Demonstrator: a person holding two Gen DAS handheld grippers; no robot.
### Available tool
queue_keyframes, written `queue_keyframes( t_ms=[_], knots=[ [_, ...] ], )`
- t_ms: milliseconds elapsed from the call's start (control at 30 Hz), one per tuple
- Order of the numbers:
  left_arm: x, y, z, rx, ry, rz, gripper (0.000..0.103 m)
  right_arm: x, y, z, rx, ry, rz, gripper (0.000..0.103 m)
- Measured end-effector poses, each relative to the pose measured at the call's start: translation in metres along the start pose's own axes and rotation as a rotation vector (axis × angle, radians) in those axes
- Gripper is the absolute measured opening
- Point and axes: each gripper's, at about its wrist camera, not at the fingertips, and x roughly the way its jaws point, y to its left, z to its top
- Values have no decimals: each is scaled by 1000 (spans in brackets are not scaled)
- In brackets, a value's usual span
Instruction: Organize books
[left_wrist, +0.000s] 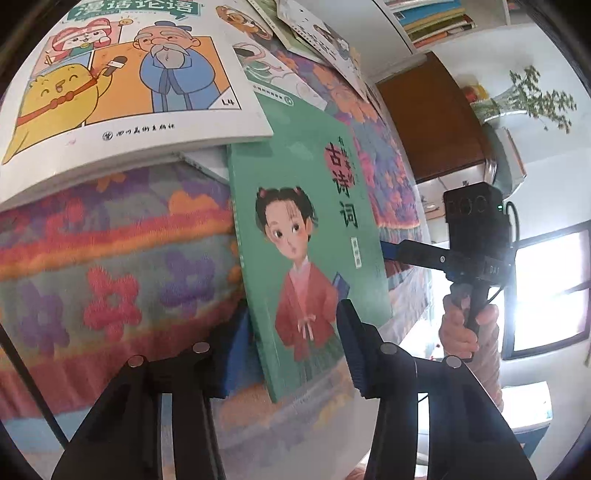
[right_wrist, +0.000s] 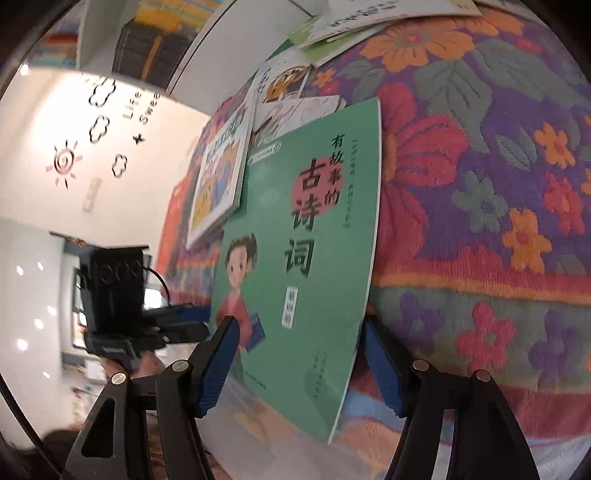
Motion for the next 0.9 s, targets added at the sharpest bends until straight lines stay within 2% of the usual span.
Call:
queue_keyframes(
  t_ms=[100, 167, 267, 333, 367, 400, 433, 500, 667, 733, 900],
  knots=[
    [1, 8, 6, -36, 5, -38, 43, -3, -8, 5, 48, 12, 48, 66],
    [2, 11, 12, -40, 0, -33, 37, -9, -13, 0, 58, 12, 70, 66],
    [6, 10, 21, -41, 0, -26, 35, -10, -11, -3, 45, 10, 61, 62],
    [7, 9, 24, -40, -6, -8, 30, -11, -9, -5, 26, -11, 0, 50],
    [6, 10, 23, -41, -14, 8, 21, -12, -8, -7, 21, -27, -46, 34],
    [7, 13, 23, -45, -32, 24, 21, -13, -7, -10, 15, -41, -93, 19],
    [6, 15, 23, -52, -41, 17, 20, -13, -7, -13, 14, -54, -120, 16],
    [6, 15, 22, -62, -51, 23, 20, -15, -10, -14, 48, -72, -113, 16],
    [6, -20, 15, 91, -93, 226, 20, -18, 6, -23, 3, -99, -189, 19],
    [5, -34, 10, 154, -109, 309, 20, -17, 10, -23, 2, -96, -194, 19],
    [1, -47, 2, 239, -140, 399, 19, -20, 25, -35, -39, -96, -198, 19]
  ],
)
